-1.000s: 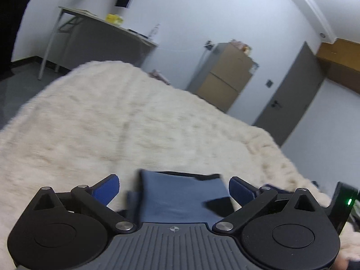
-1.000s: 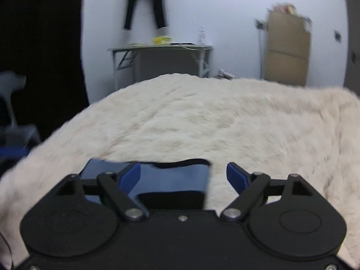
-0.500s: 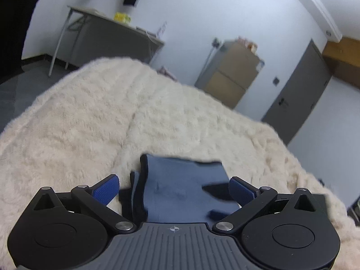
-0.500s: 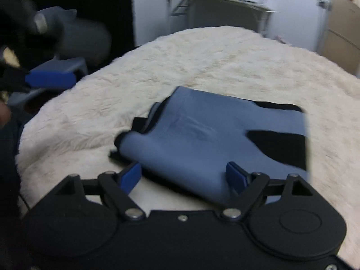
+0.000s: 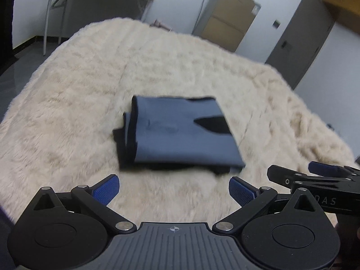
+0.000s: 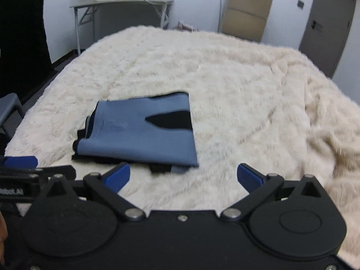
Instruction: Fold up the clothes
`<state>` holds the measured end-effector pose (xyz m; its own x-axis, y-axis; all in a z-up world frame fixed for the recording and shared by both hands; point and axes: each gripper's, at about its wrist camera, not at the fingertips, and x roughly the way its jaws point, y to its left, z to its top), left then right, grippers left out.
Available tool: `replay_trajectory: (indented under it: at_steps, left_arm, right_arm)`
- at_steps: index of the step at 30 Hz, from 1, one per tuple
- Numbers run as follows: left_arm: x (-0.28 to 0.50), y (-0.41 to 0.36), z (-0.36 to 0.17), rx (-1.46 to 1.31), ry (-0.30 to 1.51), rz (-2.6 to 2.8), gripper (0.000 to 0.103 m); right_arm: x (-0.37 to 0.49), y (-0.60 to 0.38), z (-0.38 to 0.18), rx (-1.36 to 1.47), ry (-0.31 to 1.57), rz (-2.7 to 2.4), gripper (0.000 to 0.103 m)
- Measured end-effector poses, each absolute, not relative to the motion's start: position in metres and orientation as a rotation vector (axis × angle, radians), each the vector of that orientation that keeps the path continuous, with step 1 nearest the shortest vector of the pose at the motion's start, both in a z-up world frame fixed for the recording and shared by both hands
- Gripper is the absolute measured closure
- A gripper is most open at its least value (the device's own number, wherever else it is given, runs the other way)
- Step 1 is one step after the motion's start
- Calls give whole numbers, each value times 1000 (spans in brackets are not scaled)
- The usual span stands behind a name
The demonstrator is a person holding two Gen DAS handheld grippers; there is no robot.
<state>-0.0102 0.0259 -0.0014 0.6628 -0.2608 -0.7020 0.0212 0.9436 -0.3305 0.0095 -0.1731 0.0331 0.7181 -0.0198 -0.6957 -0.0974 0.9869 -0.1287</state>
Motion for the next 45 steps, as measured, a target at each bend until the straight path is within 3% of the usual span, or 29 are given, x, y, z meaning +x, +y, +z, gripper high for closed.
replay_trajectory:
  at_steps: [45]
  left_arm:
    - [-13,20,-2,-228,855,-87,0]
  right_arm:
    - [-5,-162,30,-213,780,57,0]
